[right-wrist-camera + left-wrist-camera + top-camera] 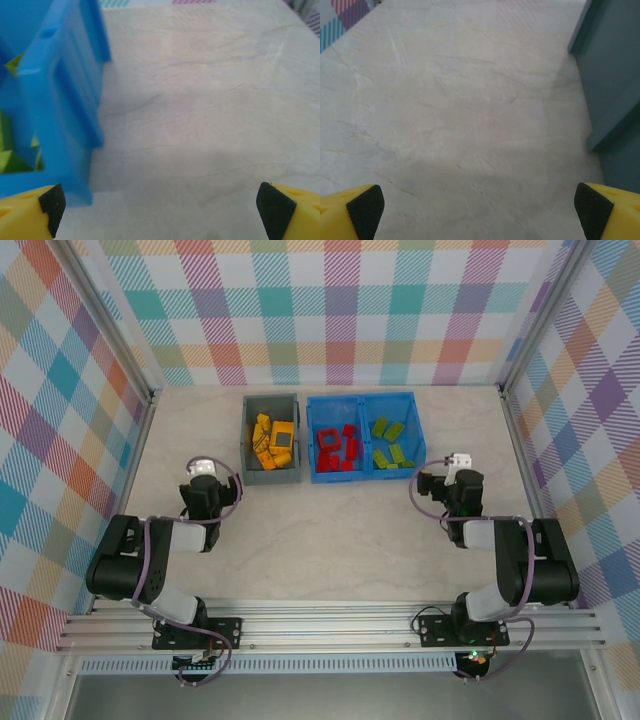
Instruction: Sort the legos into containers by color
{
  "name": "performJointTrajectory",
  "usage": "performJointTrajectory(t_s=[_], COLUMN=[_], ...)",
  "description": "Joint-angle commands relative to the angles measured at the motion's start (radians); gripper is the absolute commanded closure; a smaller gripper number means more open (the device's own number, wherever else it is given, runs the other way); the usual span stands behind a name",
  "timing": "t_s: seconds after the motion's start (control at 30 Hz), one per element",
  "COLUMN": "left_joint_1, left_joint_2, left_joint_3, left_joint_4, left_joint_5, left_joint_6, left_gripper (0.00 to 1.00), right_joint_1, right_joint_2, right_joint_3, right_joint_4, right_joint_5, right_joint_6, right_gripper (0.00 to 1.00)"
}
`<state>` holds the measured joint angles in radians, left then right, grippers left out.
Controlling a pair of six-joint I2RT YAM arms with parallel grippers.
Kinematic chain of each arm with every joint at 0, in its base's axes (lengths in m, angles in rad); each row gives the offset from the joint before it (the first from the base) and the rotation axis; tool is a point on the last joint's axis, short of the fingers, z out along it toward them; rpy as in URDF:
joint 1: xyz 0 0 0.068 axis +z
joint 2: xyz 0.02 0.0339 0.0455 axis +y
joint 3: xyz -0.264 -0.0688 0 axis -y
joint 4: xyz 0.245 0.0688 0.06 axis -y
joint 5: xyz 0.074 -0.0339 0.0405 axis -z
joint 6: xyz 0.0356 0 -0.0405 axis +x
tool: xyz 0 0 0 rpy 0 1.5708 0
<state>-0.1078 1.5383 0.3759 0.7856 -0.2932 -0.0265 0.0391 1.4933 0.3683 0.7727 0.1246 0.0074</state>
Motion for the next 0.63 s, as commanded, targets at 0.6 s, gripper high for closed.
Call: performJointTrajectory(t_s=[0.6], left_joint_1=[0.023], left_joint_2=[0.025], left_joint_3=[0.029], left_joint_4=[0.045], left_joint_5=[0.066], left_joint_6=[0.019], left_gripper=[0.00], right_joint_1=[-0.032], right_joint_2=[0.033], right_joint_3=[0.049], right_joint_4=[0.026], right_joint_5=[-0.125], right_joint_6=[0.007], right_gripper=[0.00])
